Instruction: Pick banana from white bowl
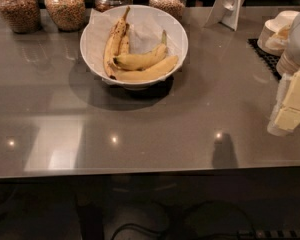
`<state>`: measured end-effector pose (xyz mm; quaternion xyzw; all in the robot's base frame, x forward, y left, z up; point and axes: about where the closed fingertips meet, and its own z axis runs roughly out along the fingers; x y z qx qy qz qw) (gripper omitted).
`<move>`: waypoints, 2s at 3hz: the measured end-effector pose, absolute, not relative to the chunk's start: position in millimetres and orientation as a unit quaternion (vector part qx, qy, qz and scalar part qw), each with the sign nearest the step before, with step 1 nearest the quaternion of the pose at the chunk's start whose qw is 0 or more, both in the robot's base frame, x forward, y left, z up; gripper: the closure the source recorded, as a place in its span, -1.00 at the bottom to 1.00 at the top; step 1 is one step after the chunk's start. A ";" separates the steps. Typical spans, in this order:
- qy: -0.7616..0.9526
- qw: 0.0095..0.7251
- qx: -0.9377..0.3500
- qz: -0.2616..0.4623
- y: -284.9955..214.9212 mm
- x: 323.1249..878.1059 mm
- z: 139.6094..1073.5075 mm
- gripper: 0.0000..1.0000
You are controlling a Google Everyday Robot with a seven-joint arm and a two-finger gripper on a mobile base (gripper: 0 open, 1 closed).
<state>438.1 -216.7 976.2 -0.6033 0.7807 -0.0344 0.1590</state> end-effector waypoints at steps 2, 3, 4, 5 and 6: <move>0.774 0.173 -0.608 -0.041 -213.7 443.2 978.9 -1.00; 0.749 0.217 -0.624 -0.054 -209.0 471.5 984.1 -1.00; 0.708 0.264 -0.652 -0.061 -196.0 514.8 991.9 -1.00; 0.667 0.295 -0.682 -0.051 -174.1 558.6 997.2 -1.00; 0.634 0.314 -0.706 -0.035 -145.5 597.2 1001.3 -1.00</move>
Offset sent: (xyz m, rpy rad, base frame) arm 0.0116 0.0055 0.0008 0.0109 -0.0539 0.0335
